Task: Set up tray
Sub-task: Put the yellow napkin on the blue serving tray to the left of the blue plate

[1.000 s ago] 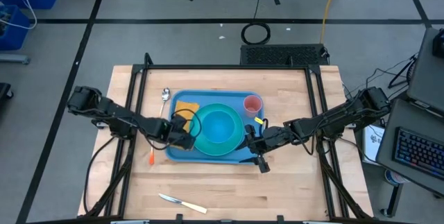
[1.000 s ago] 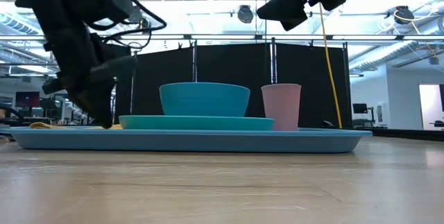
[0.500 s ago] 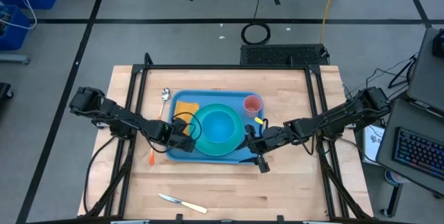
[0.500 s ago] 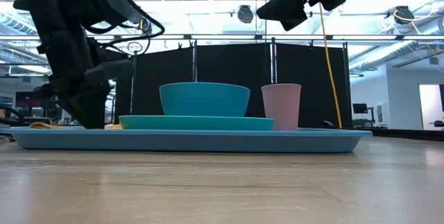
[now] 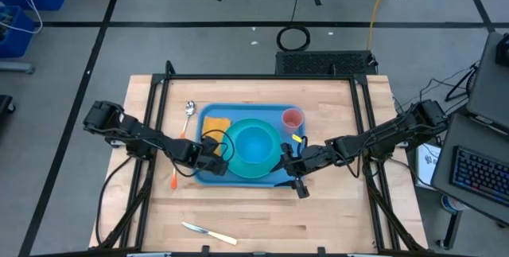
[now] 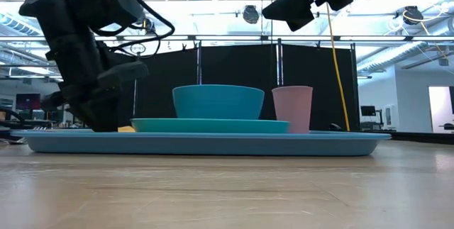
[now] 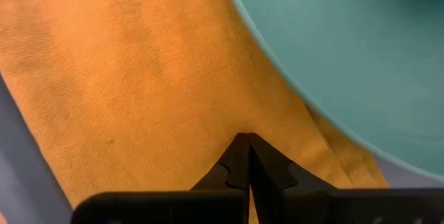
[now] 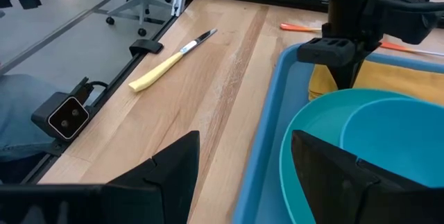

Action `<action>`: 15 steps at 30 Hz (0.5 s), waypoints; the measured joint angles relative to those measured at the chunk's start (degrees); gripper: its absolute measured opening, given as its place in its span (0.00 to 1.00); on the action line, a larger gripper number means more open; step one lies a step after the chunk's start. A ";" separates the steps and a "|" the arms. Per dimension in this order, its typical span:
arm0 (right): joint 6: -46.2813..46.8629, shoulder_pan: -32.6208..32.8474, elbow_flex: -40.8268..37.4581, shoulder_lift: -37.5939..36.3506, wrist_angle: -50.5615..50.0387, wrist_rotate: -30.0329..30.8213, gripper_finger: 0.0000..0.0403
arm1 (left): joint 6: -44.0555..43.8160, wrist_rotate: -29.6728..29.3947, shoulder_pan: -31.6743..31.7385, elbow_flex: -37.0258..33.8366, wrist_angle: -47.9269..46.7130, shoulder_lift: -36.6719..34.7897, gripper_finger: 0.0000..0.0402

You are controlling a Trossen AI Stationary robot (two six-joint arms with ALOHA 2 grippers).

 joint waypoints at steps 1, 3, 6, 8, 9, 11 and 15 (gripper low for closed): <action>0.00 0.00 0.00 0.00 0.00 0.00 0.54 | 0.04 -0.07 0.00 0.00 0.34 0.00 0.00; 0.00 0.02 0.00 0.00 -0.03 -0.02 0.54 | 0.45 -0.17 -0.03 -0.03 0.99 0.00 0.00; 0.00 0.00 0.00 0.00 -0.05 -0.01 0.54 | 0.66 -0.68 -0.40 -0.07 2.19 0.07 0.00; 0.00 0.00 0.00 0.00 -0.11 -0.02 0.54 | 0.59 -1.25 -0.77 -0.07 2.32 0.11 0.00; -0.02 0.00 0.00 0.00 -0.15 -0.02 0.54 | 0.59 -1.31 -0.89 -0.07 2.34 0.11 0.00; 0.00 0.01 0.00 0.00 -0.17 -0.01 0.54 | 0.58 -1.38 -0.92 -0.09 2.44 0.11 0.00; 0.00 0.02 0.00 0.00 -0.20 -0.01 0.54 | 0.75 -2.42 -1.43 -0.12 2.93 0.15 0.00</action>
